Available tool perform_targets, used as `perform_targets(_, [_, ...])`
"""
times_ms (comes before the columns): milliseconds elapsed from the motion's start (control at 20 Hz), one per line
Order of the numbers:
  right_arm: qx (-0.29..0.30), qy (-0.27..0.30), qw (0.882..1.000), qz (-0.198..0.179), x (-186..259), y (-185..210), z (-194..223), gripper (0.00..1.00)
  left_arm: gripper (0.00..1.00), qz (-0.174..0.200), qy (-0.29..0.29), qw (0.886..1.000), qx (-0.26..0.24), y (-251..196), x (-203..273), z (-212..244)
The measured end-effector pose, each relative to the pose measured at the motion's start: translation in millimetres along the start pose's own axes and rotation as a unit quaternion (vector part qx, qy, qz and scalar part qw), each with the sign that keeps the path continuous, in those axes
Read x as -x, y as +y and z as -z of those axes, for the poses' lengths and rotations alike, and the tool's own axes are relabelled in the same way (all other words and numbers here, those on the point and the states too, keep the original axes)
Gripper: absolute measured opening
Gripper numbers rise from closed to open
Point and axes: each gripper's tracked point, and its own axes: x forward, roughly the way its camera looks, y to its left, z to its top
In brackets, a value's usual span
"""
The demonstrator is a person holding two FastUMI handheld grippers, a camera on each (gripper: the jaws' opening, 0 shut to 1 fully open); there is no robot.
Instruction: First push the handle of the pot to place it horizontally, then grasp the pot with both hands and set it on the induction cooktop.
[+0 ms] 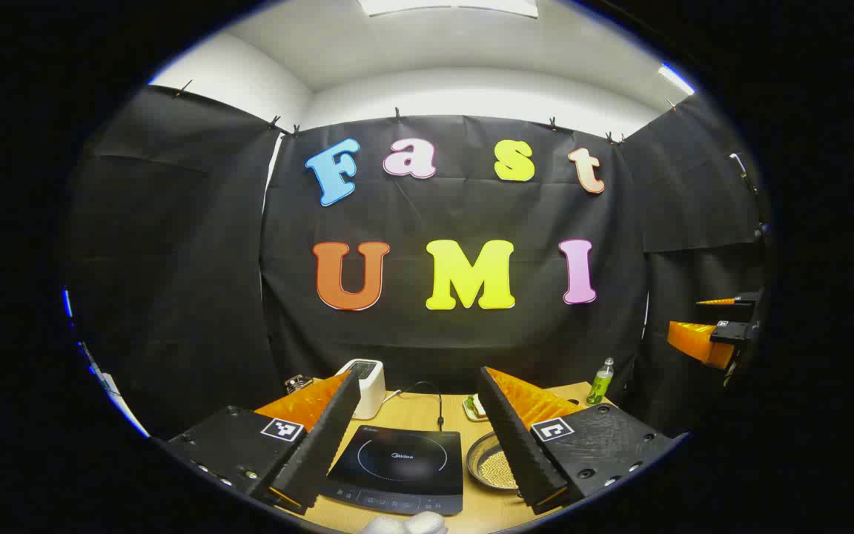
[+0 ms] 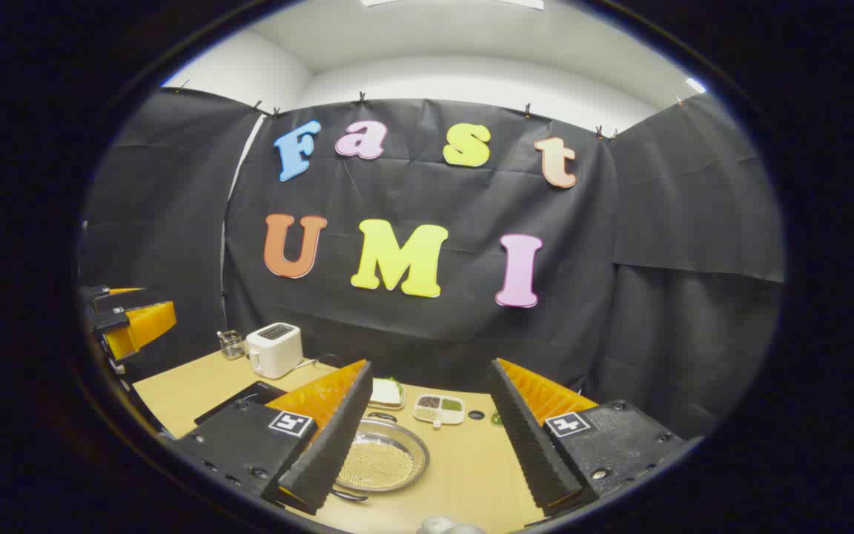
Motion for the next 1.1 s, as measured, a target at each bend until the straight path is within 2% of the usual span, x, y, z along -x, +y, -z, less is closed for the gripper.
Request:
perform_targets(400, [-0.025, -0.003, 0.999, 0.027, -6.5, -11.2, 3.0, 0.98, 0.96, 0.016, 0.000, 1.000, -0.021, -4.6, -12.0, 5.0])
perform_targets(600, [-0.032, -0.003, 0.999, 0.029, -10.8, -10.1, 4.3, 0.99, 0.96, 0.022, 0.001, 0.999, -0.023, -8.1, -17.4, 7.9])
perform_targets(700, [-0.041, 0.004, 0.999, 0.023, -14.6, -6.1, 7.8, 0.99, 0.96, 0.023, 0.001, 0.999, -0.023, -8.2, -18.1, 9.0])
perform_targets(850, [-0.047, 0.037, 0.998, -0.016, -24.0, 14.8, 21.6, 0.97, 0.96, 0.022, 0.001, 0.999, -0.025, -7.0, -19.6, 10.2])
perform_targets(900, [-0.046, 0.053, 0.997, -0.034, -25.3, 22.3, 30.2, 0.77, 0.96, 0.023, 0.001, 0.999, -0.025, -7.5, -19.4, 11.8])
perform_targets(950, [-0.048, 0.069, 0.995, -0.061, -27.4, 35.9, 36.4, 0.67, 0.96, 0.023, 0.003, 0.999, -0.026, -7.7, -19.8, 13.1])
perform_targets(1000, [-0.055, 0.084, 0.991, -0.093, -29.9, 52.3, 45.1, 0.50, 0.96, 0.022, 0.004, 0.999, -0.027, -6.5, -19.8, 14.6])
perform_targets(1050, [-0.061, 0.100, 0.988, -0.105, -32.1, 60.7, 53.5, 0.40, 0.96, 0.021, 0.004, 0.999, -0.028, -5.7, -19.6, 15.6])
perform_targets(1100, [-0.069, 0.120, 0.984, -0.115, -32.1, 66.3, 66.4, 0.17, 0.96, 0.020, 0.004, 0.999, -0.028, -5.9, -18.7, 16.5])
